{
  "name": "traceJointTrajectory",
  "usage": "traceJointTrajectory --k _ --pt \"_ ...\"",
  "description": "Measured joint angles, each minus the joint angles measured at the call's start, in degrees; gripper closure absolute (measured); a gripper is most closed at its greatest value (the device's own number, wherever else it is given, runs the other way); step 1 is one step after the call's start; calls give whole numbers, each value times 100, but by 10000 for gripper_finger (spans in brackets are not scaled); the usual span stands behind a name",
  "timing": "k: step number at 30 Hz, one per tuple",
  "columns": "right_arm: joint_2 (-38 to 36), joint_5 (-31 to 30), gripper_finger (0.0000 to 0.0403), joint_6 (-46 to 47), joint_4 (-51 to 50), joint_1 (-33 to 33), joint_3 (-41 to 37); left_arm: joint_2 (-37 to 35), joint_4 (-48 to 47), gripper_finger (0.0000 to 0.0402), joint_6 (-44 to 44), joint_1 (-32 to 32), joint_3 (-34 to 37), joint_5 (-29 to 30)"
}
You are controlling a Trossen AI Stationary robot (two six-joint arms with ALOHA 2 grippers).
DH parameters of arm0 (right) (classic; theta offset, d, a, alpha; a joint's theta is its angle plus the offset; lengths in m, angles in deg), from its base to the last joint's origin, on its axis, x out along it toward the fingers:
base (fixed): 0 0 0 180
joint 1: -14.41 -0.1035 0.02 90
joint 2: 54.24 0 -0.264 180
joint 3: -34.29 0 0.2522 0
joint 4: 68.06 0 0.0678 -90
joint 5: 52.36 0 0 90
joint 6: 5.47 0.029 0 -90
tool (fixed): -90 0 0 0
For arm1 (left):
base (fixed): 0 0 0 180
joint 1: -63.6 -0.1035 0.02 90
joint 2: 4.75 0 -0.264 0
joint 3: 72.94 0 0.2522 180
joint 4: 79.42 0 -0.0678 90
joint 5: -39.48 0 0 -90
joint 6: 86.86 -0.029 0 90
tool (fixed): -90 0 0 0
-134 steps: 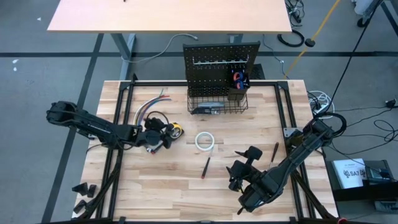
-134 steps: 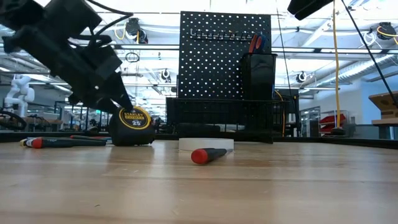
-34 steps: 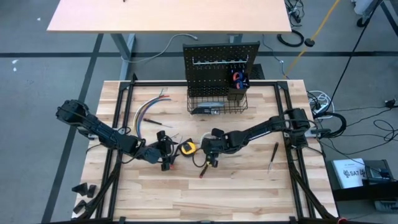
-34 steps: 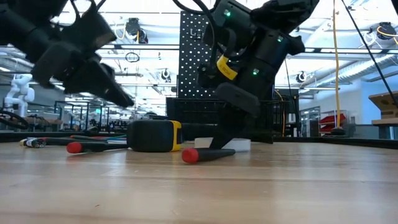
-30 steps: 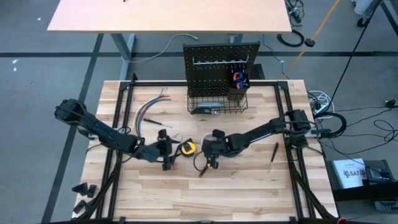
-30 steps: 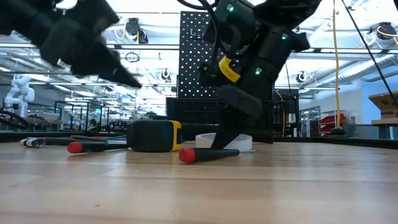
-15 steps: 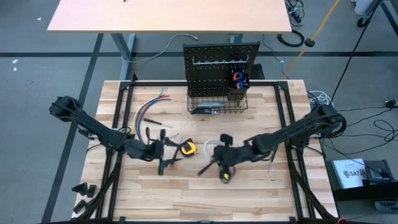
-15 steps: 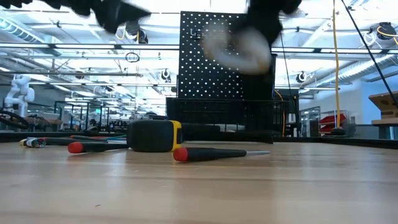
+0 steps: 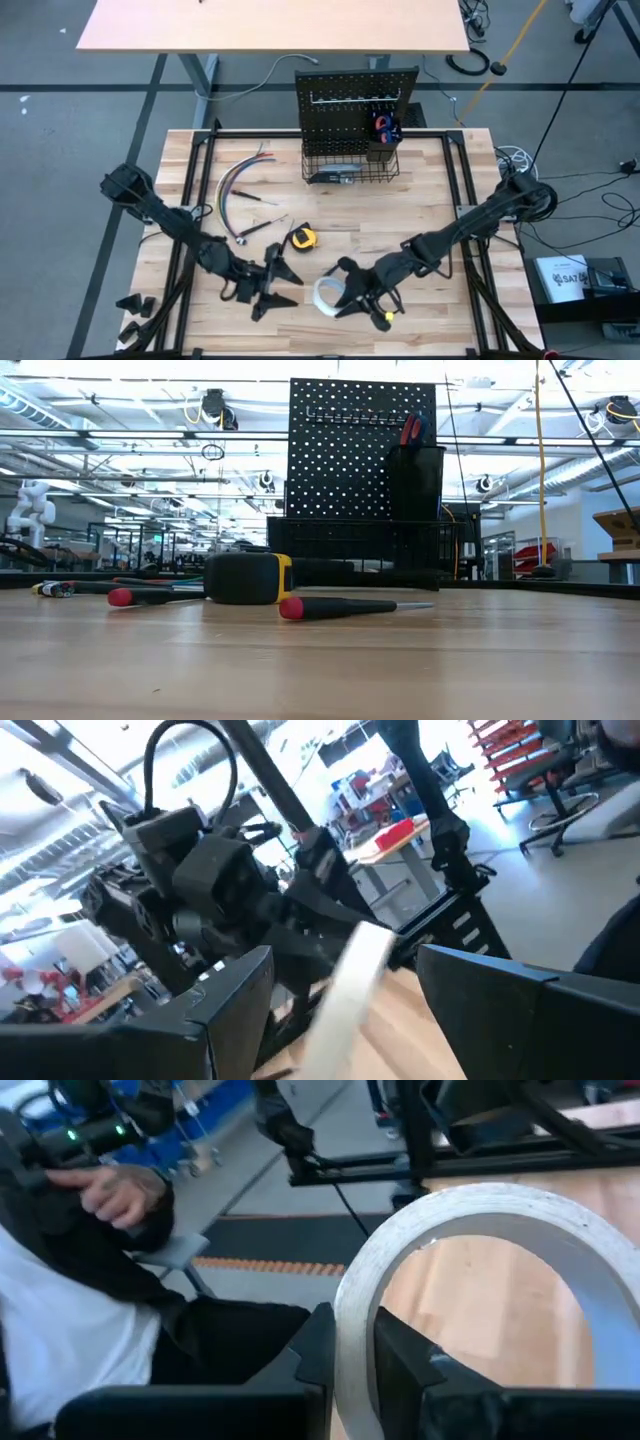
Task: Hang tools onto peg board
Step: Put the white masking tape into the black wire basket on the peg board
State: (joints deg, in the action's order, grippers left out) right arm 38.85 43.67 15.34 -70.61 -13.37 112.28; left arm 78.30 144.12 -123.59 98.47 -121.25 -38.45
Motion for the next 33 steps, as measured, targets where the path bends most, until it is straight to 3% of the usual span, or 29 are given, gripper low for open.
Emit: traceJointTrajectory --k 9,23,27,33 --pt "328 161 365 94 519 -8 7 467 -1775 149 640 -101 -1005 0" --pt "333 160 365 73 749 116 9 469 -2100 153 795 -226 -1083 -192" --pt "333 181 364 81 755 154 9 469 -2138 183 788 -231 -1086 -205" --pt "335 203 364 83 734 158 9 463 -2297 260 773 -247 -1092 -201"
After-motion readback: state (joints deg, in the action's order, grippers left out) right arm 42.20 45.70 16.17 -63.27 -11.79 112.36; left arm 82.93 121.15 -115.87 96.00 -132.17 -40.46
